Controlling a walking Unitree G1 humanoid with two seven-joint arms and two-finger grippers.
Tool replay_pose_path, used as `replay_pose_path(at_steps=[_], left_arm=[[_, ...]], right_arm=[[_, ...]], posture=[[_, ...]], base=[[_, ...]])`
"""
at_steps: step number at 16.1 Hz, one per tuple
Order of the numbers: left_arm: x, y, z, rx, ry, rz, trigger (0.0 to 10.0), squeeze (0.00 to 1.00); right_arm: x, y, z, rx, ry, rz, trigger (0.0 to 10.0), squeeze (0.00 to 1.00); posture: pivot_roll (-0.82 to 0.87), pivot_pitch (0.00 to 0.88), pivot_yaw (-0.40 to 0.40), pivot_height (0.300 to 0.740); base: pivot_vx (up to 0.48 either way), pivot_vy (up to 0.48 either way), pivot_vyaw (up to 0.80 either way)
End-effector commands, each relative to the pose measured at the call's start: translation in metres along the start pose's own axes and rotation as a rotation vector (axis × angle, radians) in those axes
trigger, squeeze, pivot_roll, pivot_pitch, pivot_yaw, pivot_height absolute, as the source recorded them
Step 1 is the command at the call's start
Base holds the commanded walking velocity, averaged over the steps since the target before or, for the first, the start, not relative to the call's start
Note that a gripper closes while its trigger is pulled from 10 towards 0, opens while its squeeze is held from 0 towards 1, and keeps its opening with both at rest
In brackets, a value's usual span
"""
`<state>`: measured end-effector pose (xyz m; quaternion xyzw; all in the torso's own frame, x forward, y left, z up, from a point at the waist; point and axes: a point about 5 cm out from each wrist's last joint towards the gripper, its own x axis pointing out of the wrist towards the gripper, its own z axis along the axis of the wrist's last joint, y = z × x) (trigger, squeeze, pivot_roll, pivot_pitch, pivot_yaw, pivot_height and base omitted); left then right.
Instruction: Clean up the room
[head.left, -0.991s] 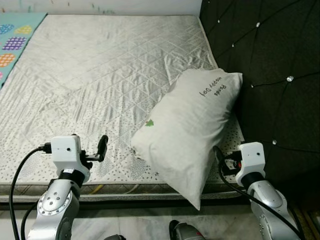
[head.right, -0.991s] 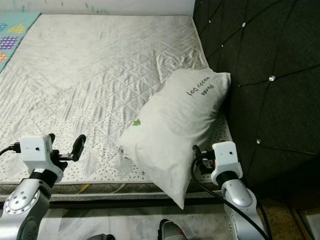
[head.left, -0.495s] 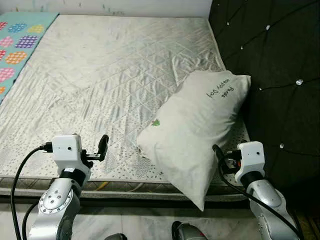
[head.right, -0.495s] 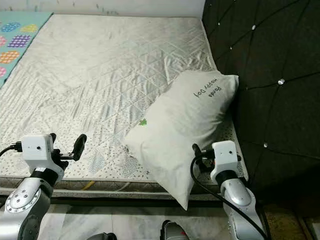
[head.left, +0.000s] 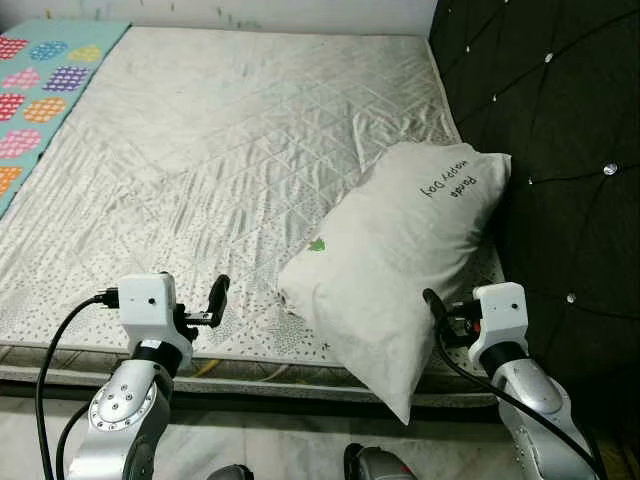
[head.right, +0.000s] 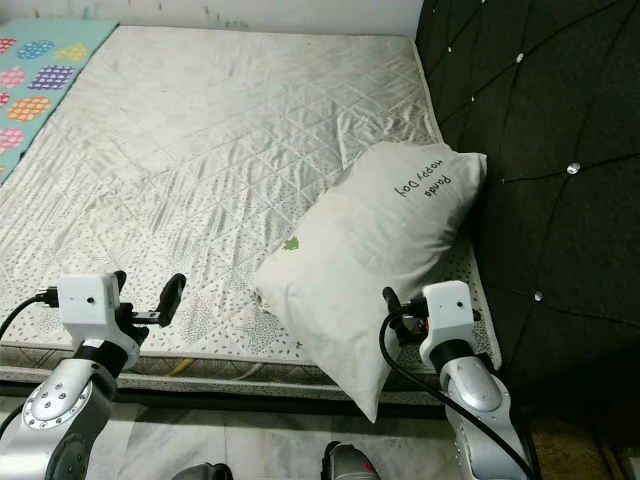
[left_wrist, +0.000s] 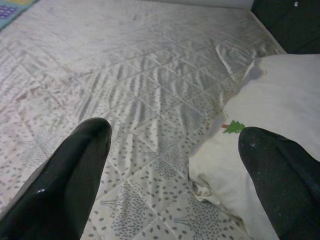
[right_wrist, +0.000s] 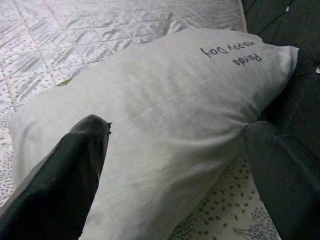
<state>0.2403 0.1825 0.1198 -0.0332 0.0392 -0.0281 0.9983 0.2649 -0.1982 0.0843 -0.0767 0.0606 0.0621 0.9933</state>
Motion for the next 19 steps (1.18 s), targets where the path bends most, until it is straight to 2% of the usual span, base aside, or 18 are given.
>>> replay_pose_path(at_steps=[1, 8, 16, 19], left_arm=[[-0.0018, 0.002, -0.0002, 0.006, 0.009, 0.008, 10.0, 0.0], [-0.0012, 0.0013, -0.0007, 0.001, 0.012, 0.008, 10.0, 0.0], [-0.0018, 0.0041, 0.0004, -0.038, -0.003, 0.027, 10.0, 0.0], [-0.0022, 0.0026, 0.0019, -0.043, -0.013, 0.014, 10.0, 0.0]], right_arm=[[-0.0011, 0.001, -0.0043, 0.001, 0.012, 0.004, 10.0, 0.0], [0.0001, 0.001, -0.0036, -0.001, 0.006, 0.012, 10.0, 0.0], [0.0046, 0.0005, -0.0017, -0.015, -0.005, 0.025, 10.0, 0.0], [0.0052, 0.0011, -0.0012, -0.019, -0.009, 0.032, 10.0, 0.0]], posture=[[-0.1, 0.164, 0.033, 0.69], [-0.1, 0.167, 0.033, 0.606], [-0.1, 0.161, 0.031, 0.606], [-0.1, 0.161, 0.031, 0.606]], base=[[0.0, 0.0, 0.0], [0.0, 0.0, 0.0], [0.0, 0.0, 0.0], [0.345, 0.0, 0.0]])
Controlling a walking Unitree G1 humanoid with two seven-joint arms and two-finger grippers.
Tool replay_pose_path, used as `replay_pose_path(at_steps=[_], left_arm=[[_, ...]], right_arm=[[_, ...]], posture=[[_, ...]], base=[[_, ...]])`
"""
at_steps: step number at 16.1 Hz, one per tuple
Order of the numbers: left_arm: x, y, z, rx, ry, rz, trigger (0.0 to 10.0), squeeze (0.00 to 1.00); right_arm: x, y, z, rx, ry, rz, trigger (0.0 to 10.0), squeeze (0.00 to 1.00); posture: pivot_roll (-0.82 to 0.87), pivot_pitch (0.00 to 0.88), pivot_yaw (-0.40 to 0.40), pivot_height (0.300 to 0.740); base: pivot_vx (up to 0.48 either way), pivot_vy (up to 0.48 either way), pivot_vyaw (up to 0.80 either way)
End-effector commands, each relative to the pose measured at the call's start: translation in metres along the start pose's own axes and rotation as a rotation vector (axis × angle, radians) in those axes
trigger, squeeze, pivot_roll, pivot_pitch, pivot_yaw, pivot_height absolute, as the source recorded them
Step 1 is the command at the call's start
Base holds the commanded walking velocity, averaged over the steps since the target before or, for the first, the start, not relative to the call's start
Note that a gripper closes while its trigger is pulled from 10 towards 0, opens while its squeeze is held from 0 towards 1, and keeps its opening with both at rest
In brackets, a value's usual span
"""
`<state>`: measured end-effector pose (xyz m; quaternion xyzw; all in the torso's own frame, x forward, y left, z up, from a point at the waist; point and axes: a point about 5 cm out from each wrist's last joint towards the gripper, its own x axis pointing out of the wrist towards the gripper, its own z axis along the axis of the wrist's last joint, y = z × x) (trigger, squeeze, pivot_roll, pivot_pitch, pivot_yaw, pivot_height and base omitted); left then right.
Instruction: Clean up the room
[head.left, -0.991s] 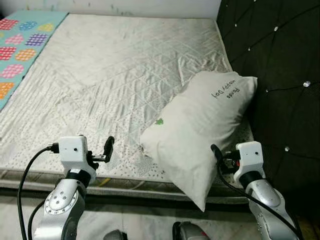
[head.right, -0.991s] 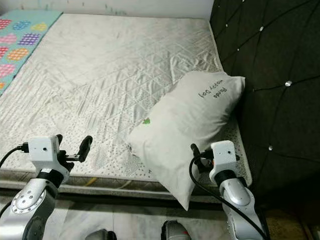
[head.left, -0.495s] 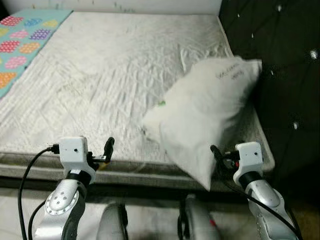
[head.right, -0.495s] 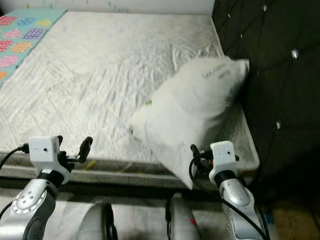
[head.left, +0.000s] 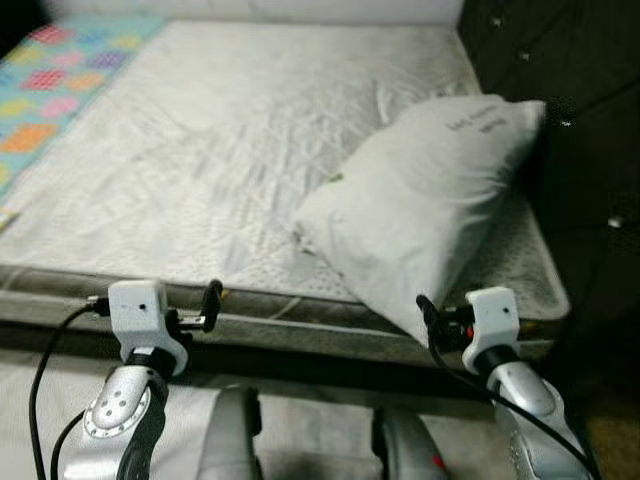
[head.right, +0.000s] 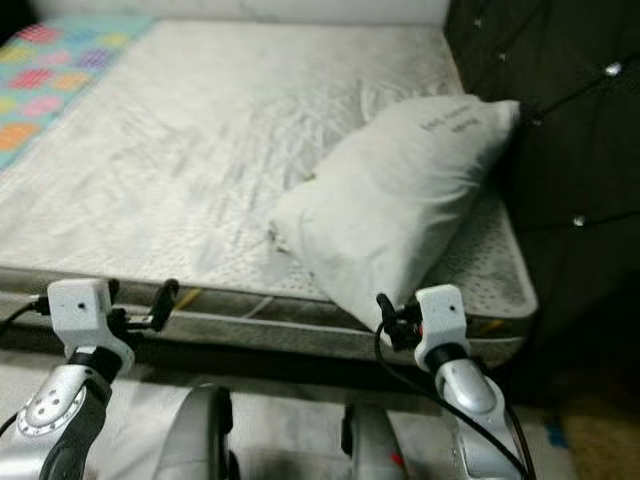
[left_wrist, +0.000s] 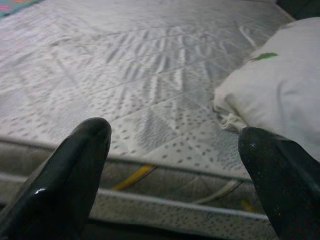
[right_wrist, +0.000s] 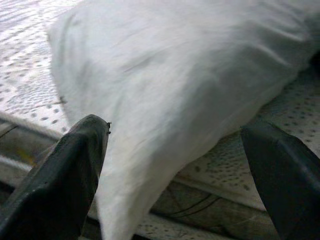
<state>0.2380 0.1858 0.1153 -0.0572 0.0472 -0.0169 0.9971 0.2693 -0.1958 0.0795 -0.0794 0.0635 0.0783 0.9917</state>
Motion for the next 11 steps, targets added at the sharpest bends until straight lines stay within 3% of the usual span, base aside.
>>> replay_pose_path(at_steps=[1, 8, 11], left_arm=[[-0.0003, -0.0014, 0.0063, 0.004, -0.028, -0.01, 10.0, 0.0], [0.0003, -0.0017, 0.0044, 0.007, -0.014, -0.01, 10.0, 0.0], [0.0024, -0.0003, 0.0034, 0.007, -0.004, 0.007, 10.0, 0.0]], right_arm=[[0.0004, -0.0011, 0.0024, -0.012, -0.013, 0.002, 10.0, 0.0], [0.0017, -0.0004, 0.0019, -0.018, -0.013, 0.006, 10.0, 0.0], [0.0024, -0.0015, 0.0012, -0.021, -0.01, 0.003, 10.0, 0.0]], posture=[[-0.1, 0.151, 0.027, 0.606], [-0.1, 0.155, 0.027, 0.606], [-0.1, 0.172, 0.025, 0.606]], base=[[0.416, 0.0, 0.0], [0.425, 0.0, 0.0], [0.0, 0.0, 0.0]])
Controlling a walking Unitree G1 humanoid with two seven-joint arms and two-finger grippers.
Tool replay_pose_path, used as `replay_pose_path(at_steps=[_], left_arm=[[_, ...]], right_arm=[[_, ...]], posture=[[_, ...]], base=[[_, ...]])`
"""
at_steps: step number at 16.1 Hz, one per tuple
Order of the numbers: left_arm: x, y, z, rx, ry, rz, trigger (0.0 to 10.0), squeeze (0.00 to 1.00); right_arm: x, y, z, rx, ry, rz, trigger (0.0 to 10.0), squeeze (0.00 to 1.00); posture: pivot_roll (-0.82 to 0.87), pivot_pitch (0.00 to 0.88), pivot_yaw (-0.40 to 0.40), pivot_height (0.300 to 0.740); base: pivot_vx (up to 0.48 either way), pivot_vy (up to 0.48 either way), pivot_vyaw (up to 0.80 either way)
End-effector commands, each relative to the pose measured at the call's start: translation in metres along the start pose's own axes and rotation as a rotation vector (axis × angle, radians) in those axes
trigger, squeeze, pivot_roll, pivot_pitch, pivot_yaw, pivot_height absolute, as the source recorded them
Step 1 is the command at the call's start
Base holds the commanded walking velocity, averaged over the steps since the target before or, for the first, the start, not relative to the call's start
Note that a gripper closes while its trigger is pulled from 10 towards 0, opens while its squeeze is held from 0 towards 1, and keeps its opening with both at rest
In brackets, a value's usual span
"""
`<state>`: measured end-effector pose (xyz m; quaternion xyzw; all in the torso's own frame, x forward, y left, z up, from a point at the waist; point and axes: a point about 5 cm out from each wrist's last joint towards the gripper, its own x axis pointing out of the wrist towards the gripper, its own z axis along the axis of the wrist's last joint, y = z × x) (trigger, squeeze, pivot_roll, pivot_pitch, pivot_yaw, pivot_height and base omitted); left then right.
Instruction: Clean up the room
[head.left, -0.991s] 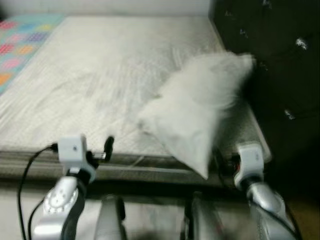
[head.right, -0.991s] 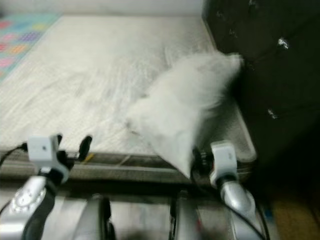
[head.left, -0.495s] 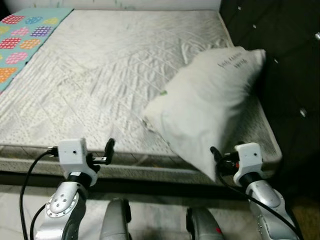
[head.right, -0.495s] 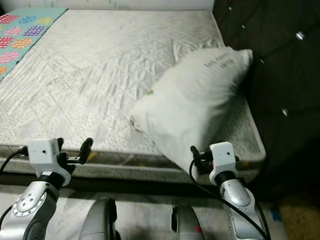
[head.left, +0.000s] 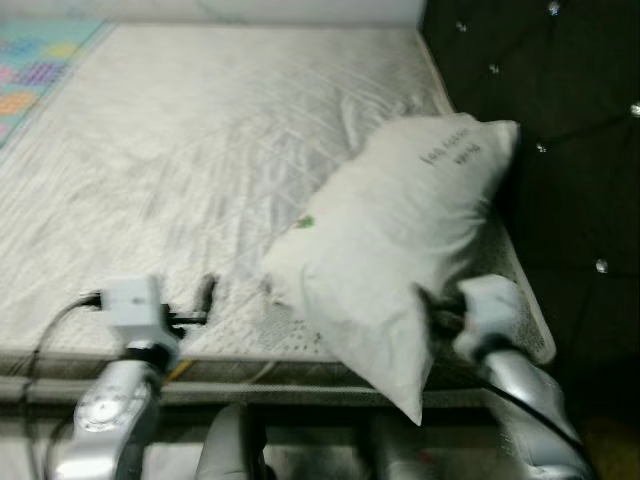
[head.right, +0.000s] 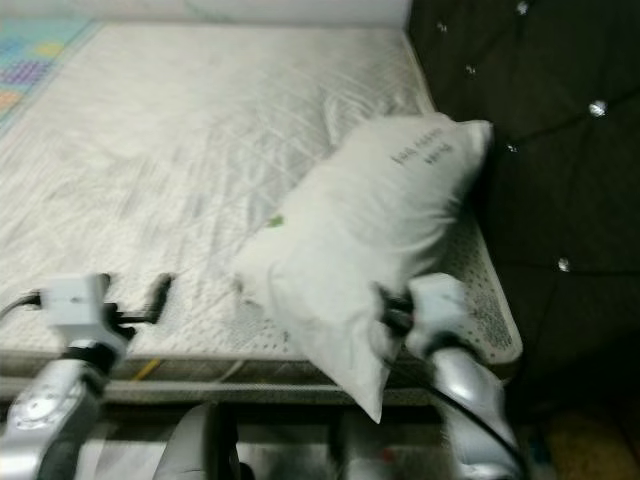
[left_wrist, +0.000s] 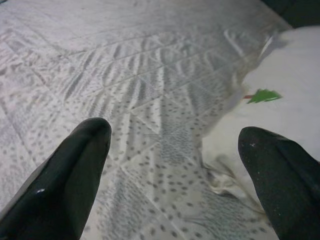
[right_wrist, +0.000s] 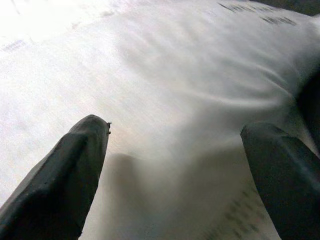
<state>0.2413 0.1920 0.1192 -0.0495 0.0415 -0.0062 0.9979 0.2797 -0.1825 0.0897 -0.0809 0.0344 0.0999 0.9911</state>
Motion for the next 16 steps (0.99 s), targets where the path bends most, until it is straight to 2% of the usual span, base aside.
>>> replay_pose_path(at_steps=[1, 6, 10, 13, 16], left_arm=[[0.0, -0.005, -0.001, -0.009, 0.009, -0.011, 10.0, 0.0], [0.0, -0.005, -0.001, -0.008, 0.016, 0.0, 10.0, 0.0], [0.001, -0.003, -0.001, -0.014, 0.016, 0.011, 10.0, 0.0], [0.002, -0.003, -0.001, -0.016, 0.016, 0.02, 10.0, 0.0], [0.003, -0.001, -0.001, -0.018, 0.019, 0.021, 10.0, 0.0]], right_arm=[[-0.009, -0.012, -0.012, -0.01, 0.051, -0.037, 10.0, 0.0], [-0.011, -0.01, -0.013, -0.008, 0.053, -0.023, 10.0, 0.0], [-0.01, -0.011, -0.013, -0.012, 0.057, 0.006, 10.0, 0.0], [-0.011, -0.006, -0.01, -0.016, 0.065, 0.147, 10.0, 0.0], [-0.01, -0.01, -0.003, 0.014, 0.08, 0.232, 10.0, 0.0]], posture=[[-0.1, 0.174, 0.026, 0.606], [-0.1, 0.171, 0.026, 0.606], [-0.1, 0.173, 0.025, 0.554], [-0.1, 0.173, 0.026, 0.554], [-0.11, 0.168, 0.033, 0.554]], base=[[0.0, 0.0, 0.0], [0.0, 0.0, 0.0], [0.0, 0.0, 0.0], [0.0, 0.0, 0.0], [0.0, 0.0, 0.0]])
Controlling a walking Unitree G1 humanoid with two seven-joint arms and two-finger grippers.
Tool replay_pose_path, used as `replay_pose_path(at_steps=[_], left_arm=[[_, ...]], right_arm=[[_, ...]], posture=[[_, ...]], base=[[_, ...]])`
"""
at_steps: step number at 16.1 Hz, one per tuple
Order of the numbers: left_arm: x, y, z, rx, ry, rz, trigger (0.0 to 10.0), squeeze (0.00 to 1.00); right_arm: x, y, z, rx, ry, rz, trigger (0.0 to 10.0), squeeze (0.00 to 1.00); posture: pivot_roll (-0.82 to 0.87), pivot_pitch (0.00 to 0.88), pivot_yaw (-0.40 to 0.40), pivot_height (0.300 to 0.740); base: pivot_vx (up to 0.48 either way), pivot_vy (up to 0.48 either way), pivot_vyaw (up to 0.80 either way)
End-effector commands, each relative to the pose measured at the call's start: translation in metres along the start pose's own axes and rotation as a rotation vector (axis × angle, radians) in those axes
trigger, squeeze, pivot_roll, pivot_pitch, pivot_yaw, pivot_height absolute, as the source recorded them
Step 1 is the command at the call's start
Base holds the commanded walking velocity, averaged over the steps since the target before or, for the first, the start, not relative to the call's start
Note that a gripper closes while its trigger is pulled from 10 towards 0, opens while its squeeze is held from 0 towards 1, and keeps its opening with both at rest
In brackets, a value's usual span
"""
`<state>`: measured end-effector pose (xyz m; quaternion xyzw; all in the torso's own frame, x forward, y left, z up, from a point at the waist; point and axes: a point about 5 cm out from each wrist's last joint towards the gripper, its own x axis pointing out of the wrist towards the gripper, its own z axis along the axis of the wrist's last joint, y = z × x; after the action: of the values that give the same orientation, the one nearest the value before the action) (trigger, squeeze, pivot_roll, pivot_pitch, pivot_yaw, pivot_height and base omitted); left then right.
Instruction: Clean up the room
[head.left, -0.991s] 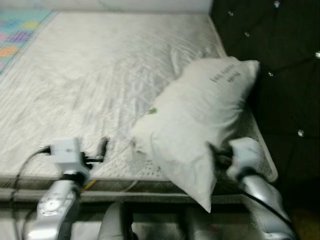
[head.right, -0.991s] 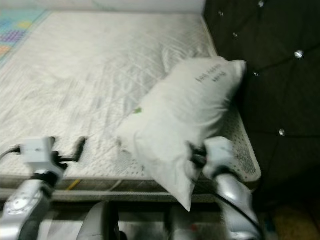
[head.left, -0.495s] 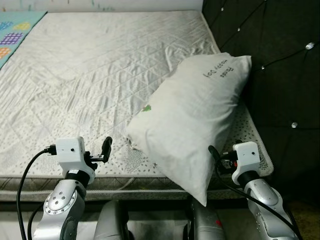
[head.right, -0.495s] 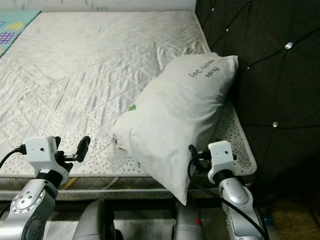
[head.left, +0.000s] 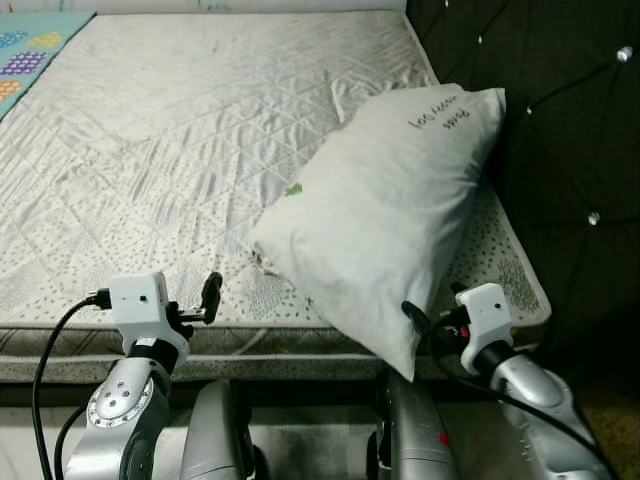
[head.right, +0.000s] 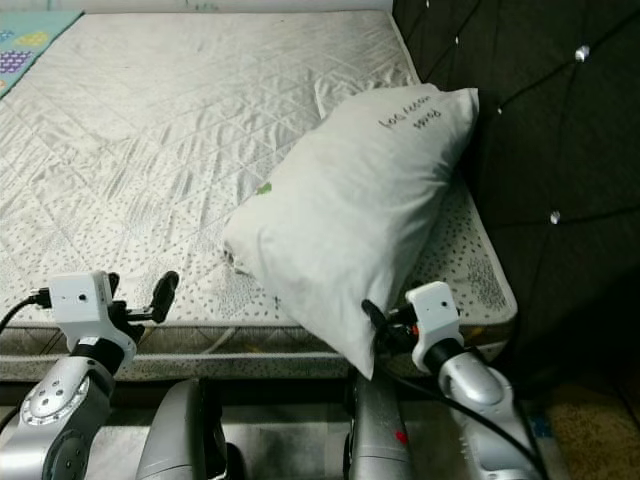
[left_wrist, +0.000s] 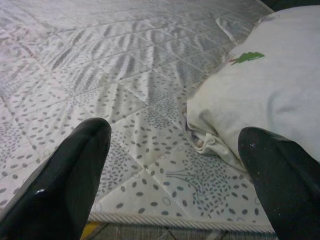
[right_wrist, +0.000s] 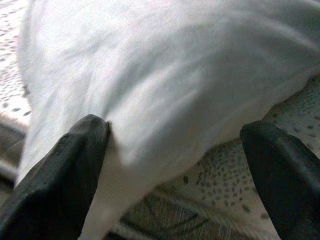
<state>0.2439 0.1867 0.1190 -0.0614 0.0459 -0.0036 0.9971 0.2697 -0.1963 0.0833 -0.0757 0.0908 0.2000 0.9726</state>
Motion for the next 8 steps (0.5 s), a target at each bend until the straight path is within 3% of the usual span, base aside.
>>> replay_pose_path(at_steps=[1, 4, 8], left_arm=[[0.001, 0.005, 0.0, 0.005, 0.011, 0.017, 10.0, 0.0], [0.003, 0.008, 0.001, 0.006, 0.01, 0.013, 10.0, 0.0], [0.006, 0.008, 0.003, 0.006, 0.009, -0.003, 10.0, 0.0]], right_arm=[[0.0, -0.002, 0.009, 0.011, -0.013, 0.049, 10.0, 0.0], [-0.005, 0.002, 0.02, 0.108, 0.0, 0.144, 10.0, 0.0], [-0.005, 0.03, 0.018, 0.241, 0.066, 0.208, 10.0, 0.0]], posture=[[-0.11, 0.163, 0.037, 0.554], [-0.11, 0.148, 0.05, 0.554], [-0.11, 0.135, 0.058, 0.554]], base=[[0.0, 0.0, 0.0], [0.0, 0.0, 0.0], [0.0, 0.0, 0.0]])
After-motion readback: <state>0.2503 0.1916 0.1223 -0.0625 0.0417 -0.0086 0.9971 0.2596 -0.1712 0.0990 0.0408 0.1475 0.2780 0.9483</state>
